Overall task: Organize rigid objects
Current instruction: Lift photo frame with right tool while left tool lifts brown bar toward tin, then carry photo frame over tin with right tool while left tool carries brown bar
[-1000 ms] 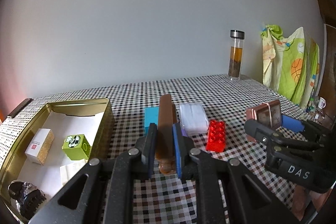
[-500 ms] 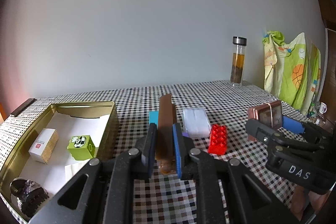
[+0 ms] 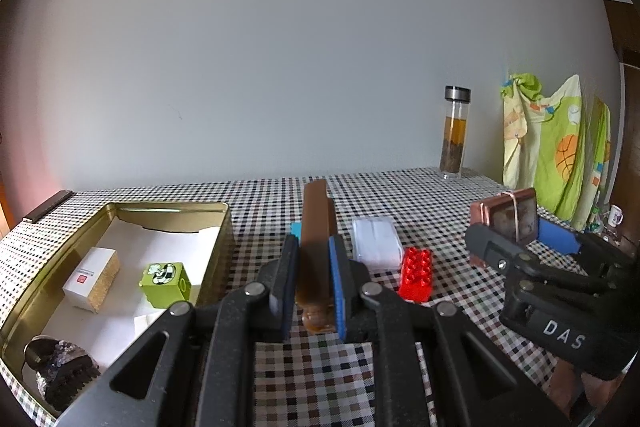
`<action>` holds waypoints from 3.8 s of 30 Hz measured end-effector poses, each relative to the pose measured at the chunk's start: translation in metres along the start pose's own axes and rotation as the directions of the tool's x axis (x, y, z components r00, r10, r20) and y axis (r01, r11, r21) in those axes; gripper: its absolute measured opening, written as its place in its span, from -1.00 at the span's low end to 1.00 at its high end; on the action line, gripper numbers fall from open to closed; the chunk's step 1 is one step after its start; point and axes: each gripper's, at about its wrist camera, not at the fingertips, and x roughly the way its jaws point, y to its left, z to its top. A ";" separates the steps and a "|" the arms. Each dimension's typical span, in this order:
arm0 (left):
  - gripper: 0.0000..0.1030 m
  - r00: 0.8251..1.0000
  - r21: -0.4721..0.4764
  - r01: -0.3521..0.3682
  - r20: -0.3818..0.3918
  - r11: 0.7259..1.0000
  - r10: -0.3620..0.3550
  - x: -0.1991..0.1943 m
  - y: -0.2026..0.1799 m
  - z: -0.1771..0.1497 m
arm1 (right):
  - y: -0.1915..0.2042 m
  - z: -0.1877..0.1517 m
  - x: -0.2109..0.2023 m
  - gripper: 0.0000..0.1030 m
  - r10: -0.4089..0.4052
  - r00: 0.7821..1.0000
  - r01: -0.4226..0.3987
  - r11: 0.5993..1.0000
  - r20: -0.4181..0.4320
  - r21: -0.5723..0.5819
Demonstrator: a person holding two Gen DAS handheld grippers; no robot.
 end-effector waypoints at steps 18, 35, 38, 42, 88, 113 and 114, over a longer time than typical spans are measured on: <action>-0.73 0.999 -0.045 -0.031 0.030 0.998 0.032 -0.014 0.027 -0.002 | 0.018 0.000 -0.015 0.54 -0.012 0.996 0.017 0.998 0.085 -0.058; -0.73 0.995 -0.066 -0.084 0.050 0.994 0.088 -0.024 0.055 -0.005 | 0.050 0.001 -0.014 0.54 0.058 0.995 -0.052 0.996 0.082 -0.078; -0.73 0.995 -0.066 -0.089 0.047 0.994 0.093 -0.025 0.059 -0.006 | 0.055 0.002 -0.011 0.54 0.072 0.994 -0.066 0.995 0.078 -0.080; -0.73 0.994 -0.070 -0.097 0.048 0.993 0.100 -0.027 0.064 -0.007 | 0.066 0.001 -0.010 0.54 0.091 0.993 -0.084 0.992 0.081 -0.096; -0.73 0.986 -0.136 -0.159 0.030 0.978 0.165 -0.039 0.114 -0.010 | 0.126 -0.006 -0.009 0.54 0.222 0.973 -0.208 0.963 0.067 -0.168; -0.73 0.978 -0.153 -0.200 0.024 0.968 0.206 -0.049 0.142 -0.013 | 0.146 -0.005 -0.005 0.54 0.279 0.959 -0.263 0.943 0.052 -0.202; -0.73 0.978 -0.158 -0.201 0.021 0.967 0.207 -0.050 0.145 -0.014 | 0.146 -0.005 -0.004 0.54 0.281 0.958 -0.266 0.942 0.050 -0.204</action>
